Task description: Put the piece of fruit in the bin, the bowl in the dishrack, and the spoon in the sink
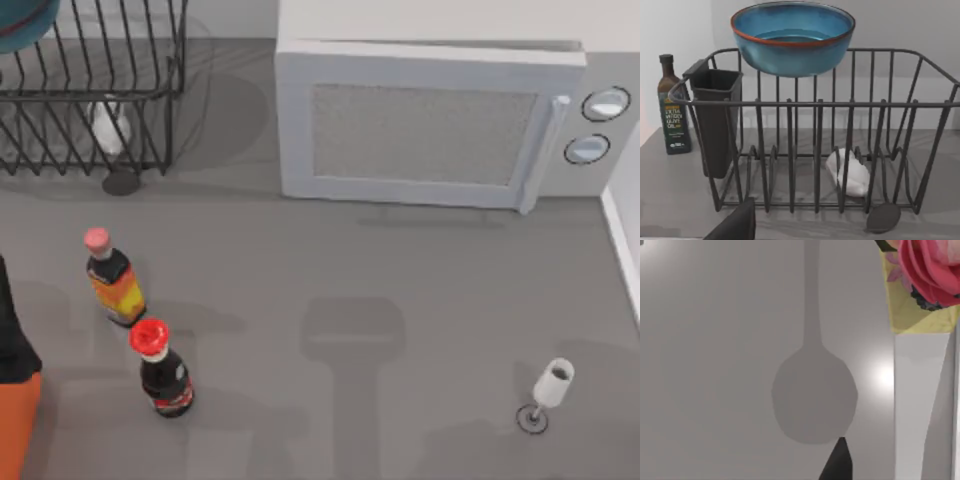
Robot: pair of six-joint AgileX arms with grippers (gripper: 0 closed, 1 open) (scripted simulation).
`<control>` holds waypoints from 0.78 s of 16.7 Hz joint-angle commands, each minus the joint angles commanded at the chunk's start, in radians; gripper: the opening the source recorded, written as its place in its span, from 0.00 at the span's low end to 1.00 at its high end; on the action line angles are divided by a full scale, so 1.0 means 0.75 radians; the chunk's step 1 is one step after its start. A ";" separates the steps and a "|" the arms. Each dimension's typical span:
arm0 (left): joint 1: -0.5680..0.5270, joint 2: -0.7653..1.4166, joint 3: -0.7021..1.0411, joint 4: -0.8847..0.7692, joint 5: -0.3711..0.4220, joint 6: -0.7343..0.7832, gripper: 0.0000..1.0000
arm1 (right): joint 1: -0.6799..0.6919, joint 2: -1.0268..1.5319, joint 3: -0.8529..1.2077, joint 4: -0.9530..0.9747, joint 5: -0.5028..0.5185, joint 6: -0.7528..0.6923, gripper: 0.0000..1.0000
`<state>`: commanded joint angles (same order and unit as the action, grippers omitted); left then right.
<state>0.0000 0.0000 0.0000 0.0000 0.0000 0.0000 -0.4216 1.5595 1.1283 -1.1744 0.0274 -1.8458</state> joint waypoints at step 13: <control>0.000 0.000 0.000 0.000 0.000 0.000 1.00 | 0.250 1.131 1.664 -0.546 0.009 0.221 0.00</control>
<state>0.0000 0.0000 0.0000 0.0000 0.0000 0.0000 -0.2344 2.4080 2.3760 -1.5838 0.0342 -1.6801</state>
